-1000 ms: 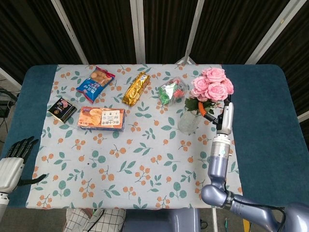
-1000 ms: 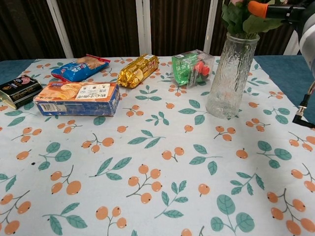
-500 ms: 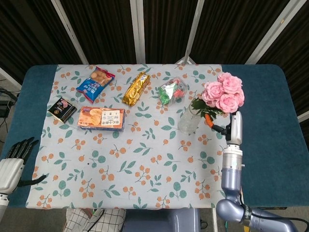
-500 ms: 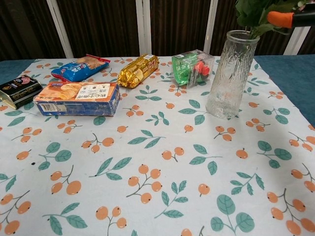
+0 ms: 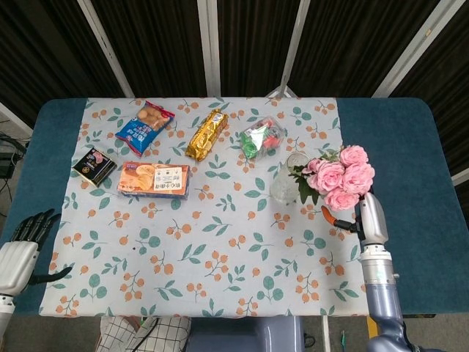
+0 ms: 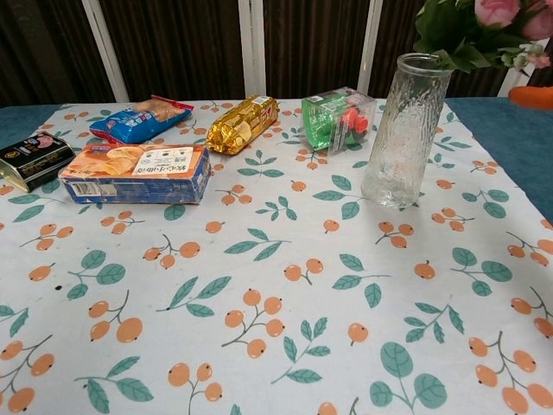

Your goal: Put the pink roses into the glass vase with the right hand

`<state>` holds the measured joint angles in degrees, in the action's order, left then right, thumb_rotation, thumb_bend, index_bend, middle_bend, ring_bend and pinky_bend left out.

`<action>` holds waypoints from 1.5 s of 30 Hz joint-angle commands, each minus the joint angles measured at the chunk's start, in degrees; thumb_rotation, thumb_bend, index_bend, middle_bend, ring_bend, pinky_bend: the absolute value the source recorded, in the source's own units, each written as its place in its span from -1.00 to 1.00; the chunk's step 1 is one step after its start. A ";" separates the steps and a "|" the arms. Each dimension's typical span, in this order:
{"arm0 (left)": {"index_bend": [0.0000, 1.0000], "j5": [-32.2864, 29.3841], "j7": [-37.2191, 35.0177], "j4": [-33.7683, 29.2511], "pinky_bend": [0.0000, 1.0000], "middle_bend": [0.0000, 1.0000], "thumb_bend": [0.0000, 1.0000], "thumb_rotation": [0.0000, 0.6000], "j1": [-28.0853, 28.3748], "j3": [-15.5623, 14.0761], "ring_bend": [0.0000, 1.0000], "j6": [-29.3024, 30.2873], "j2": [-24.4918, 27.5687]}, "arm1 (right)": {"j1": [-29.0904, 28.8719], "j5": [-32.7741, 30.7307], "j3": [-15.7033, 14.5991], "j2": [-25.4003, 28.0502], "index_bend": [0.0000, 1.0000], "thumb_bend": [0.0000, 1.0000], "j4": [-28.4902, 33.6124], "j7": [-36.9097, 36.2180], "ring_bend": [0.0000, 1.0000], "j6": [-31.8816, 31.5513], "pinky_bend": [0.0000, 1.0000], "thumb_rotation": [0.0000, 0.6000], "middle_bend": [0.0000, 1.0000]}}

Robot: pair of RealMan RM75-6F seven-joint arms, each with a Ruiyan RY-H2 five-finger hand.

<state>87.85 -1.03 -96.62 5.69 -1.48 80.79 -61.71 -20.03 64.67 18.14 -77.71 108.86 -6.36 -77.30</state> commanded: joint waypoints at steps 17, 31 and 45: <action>-1.00 -0.86 -0.33 -0.29 -1.00 -1.00 -1.00 1.00 0.27 0.10 -1.00 -0.91 0.32 | -7.36 -8.09 6.56 0.38 -1.00 -0.37 0.29 9.06 -1.00 4.98 -0.95 1.00 -1.00; -1.00 -1.25 -0.98 -0.55 -1.00 -1.00 -1.00 1.00 0.28 0.02 -1.00 -1.30 0.70 | -12.42 -22.20 11.84 0.66 -1.00 -0.37 1.27 15.92 -1.00 5.39 -0.95 1.00 -1.00; -1.00 -0.93 -0.59 -0.77 -1.00 -1.00 -1.00 1.00 0.15 -0.24 -1.00 -1.18 0.76 | -5.37 -13.64 3.78 8.68 -1.00 -0.37 5.29 17.17 -1.00 2.58 -1.00 1.00 -1.00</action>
<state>86.92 -1.62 -97.38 5.84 -1.71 79.60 -60.94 -26.43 49.77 23.11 -70.25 113.43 10.17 -74.13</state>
